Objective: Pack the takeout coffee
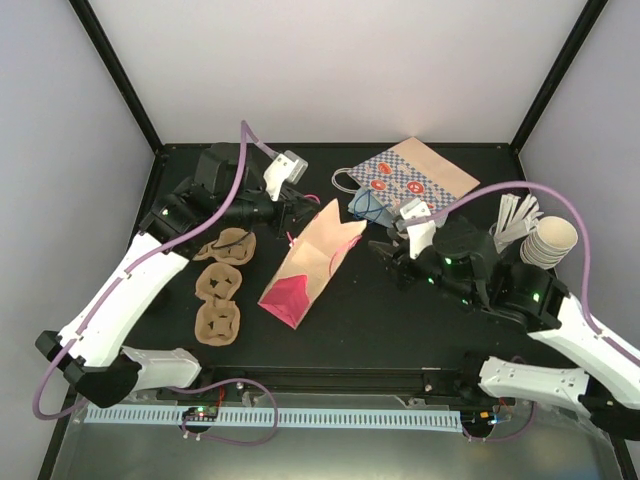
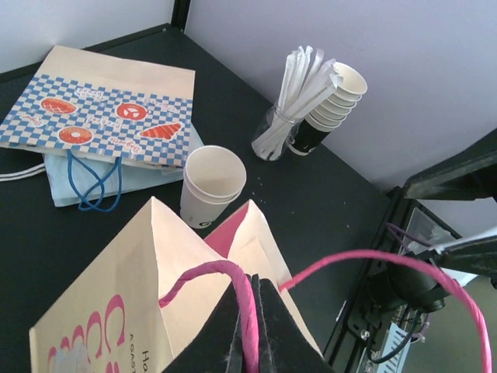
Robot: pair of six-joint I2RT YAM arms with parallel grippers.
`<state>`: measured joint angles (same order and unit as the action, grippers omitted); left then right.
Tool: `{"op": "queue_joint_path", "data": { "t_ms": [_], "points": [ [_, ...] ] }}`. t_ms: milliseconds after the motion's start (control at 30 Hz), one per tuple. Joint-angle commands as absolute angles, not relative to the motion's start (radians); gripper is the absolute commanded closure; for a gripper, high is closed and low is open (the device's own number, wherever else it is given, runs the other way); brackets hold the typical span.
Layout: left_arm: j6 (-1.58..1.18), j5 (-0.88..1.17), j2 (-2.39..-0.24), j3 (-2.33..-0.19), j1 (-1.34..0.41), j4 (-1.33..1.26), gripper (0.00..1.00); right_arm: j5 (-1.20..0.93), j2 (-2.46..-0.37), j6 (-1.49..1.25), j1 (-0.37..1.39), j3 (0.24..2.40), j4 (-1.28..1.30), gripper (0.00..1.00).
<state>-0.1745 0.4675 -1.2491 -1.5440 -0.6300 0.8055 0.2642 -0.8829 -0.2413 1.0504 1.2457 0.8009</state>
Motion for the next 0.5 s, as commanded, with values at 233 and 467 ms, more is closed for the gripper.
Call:
{"op": "queue_joint_path", "data": {
  "t_ms": [233, 467],
  "points": [
    [-0.127, 0.466, -1.243, -1.637, -0.636, 0.87, 0.97, 0.358, -1.122, -0.163, 1.01, 1.527, 0.937, 0.54],
    [-0.125, 0.473, -1.238, -1.636, -0.635, 0.874, 0.97, 0.351, -1.146, -0.163, 0.925, 1.566, 0.932, 0.55]
  ]
}}
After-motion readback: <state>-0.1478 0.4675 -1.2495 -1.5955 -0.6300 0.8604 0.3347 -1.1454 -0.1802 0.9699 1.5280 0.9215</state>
